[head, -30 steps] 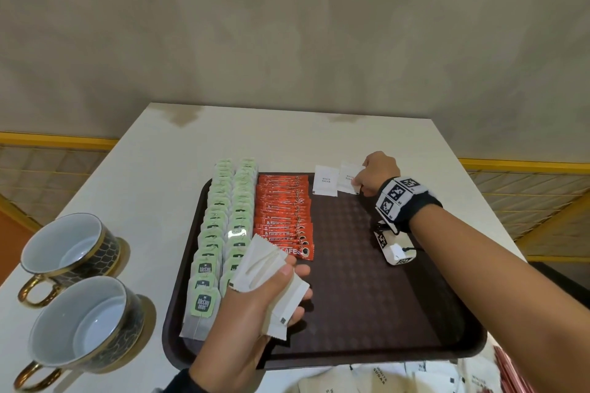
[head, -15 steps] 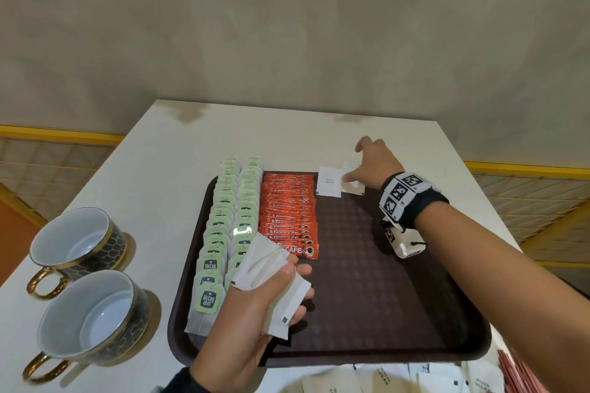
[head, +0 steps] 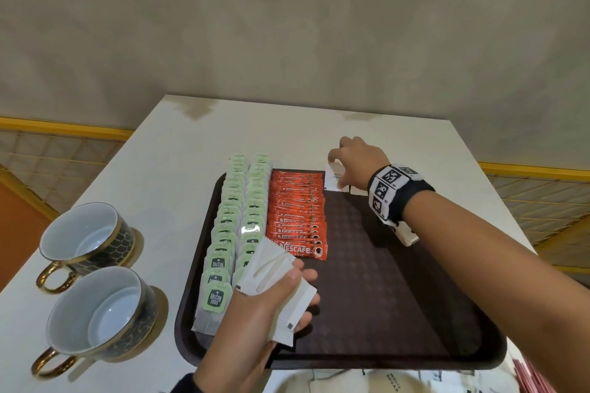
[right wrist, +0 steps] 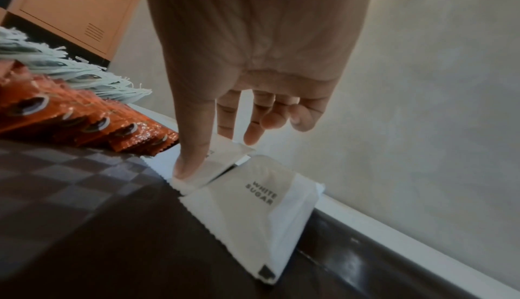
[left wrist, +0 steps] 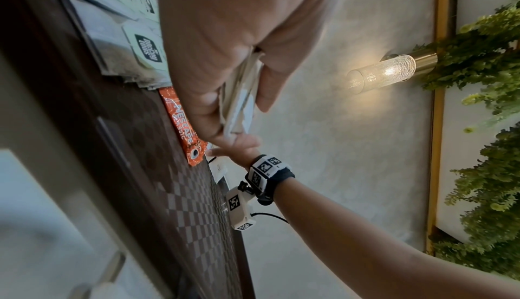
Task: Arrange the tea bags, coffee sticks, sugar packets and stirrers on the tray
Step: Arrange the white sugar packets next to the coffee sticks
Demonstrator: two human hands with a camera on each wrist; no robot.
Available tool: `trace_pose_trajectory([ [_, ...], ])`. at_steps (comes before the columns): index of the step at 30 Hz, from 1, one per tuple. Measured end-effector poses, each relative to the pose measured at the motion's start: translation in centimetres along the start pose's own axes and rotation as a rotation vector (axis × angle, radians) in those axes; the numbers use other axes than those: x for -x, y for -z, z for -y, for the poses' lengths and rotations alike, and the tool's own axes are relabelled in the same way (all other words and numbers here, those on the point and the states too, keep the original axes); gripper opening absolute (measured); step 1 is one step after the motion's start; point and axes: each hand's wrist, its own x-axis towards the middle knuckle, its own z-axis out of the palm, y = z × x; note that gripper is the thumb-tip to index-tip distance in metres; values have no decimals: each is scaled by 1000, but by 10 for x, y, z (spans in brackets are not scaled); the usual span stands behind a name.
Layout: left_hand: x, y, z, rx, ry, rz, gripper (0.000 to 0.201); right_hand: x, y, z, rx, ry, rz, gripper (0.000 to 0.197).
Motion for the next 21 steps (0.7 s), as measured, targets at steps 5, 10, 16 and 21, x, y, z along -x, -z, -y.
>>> trace_pose_trajectory([
  [5, -1, -3, 0, 18, 24, -11, 21, 7, 4, -17, -64, -30, -51, 76],
  [10, 0, -3, 3, 19, 28, -19, 22, 19, -1, -38, -7, -92, 59, 77],
  [16, 2, -5, 5, 35, 50, -4, 24, 15, -5, -40, 13, -76, 51, 60],
  [21, 6, 1, 6, 32, 66, 25, 34, 16, -3, -39, -1, -83, 36, 69],
])
